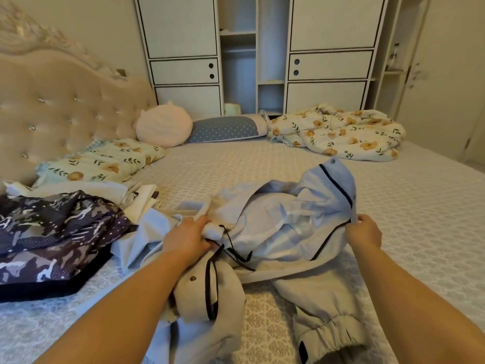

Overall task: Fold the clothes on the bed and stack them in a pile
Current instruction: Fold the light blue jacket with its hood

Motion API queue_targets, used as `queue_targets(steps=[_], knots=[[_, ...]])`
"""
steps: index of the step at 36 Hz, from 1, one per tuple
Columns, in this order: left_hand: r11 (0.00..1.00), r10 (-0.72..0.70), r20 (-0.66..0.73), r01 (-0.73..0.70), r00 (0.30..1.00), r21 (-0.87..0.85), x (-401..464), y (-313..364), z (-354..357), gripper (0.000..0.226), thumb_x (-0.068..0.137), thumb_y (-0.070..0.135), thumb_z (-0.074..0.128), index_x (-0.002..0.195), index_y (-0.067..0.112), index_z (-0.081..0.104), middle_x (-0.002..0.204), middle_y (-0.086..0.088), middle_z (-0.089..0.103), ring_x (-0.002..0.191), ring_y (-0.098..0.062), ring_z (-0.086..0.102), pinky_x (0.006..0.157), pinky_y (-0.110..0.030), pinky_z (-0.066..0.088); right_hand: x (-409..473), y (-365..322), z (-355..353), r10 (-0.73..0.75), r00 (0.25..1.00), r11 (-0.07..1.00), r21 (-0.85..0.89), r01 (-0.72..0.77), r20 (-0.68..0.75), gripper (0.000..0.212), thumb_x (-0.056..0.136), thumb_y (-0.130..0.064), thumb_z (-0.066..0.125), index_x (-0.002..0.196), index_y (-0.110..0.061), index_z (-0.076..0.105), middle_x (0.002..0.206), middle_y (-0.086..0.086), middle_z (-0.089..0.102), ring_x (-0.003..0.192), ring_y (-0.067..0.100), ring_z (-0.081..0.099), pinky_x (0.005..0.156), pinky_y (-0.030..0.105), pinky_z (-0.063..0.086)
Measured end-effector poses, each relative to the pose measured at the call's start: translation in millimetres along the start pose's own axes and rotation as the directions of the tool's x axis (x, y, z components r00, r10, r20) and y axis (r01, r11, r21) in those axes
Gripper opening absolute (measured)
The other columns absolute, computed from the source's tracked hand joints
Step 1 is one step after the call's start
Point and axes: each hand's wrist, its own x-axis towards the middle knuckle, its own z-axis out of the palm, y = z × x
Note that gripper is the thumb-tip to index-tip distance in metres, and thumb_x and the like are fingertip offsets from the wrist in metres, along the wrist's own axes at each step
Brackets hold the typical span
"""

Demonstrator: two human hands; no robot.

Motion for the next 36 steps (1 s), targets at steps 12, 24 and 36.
queue_targets(steps=[12,24,36], knots=[[0.701,-0.556,-0.187,0.337,0.81,-0.629,23,8,-42,0.029,0.092,0.03,0.052,0.118,0.016,0.05,0.107,-0.014,0.062,0.086,-0.033,0.057,0.068,-0.039,0.044,-113,-90,27,-0.885,0.277,0.275,-0.06,0.96,0.375,0.038,0.086,-0.015,0.04,0.094,-0.017,0.077,0.084,0.008,0.062,0.099,0.026,0.045,0.102,0.042,0.026],[0.823,-0.435,0.109,0.444,0.894,-0.355,18,58,-13,0.11,0.061,0.082,0.057,0.148,0.041,0.002,0.152,-0.018,0.004,0.137,-0.045,0.019,0.107,-0.059,0.029,-150,-69,82,-0.609,0.159,0.138,-0.094,0.986,0.777,0.025,0.09,-0.025,0.045,0.09,-0.013,0.068,0.097,0.012,0.064,0.103,0.024,0.048,0.11,0.036,0.009],[0.889,-0.453,0.003,0.452,0.891,-0.072,7,39,56,0.1,0.072,0.071,0.055,0.148,0.039,-0.001,0.139,-0.015,0.018,0.129,-0.035,0.031,0.104,-0.046,0.03,-42,-113,86,-0.626,0.679,0.724,-0.038,0.689,0.383,0.021,0.095,-0.018,0.048,0.115,-0.021,0.056,0.12,0.001,0.05,0.112,0.019,0.047,0.083,0.028,0.035]])
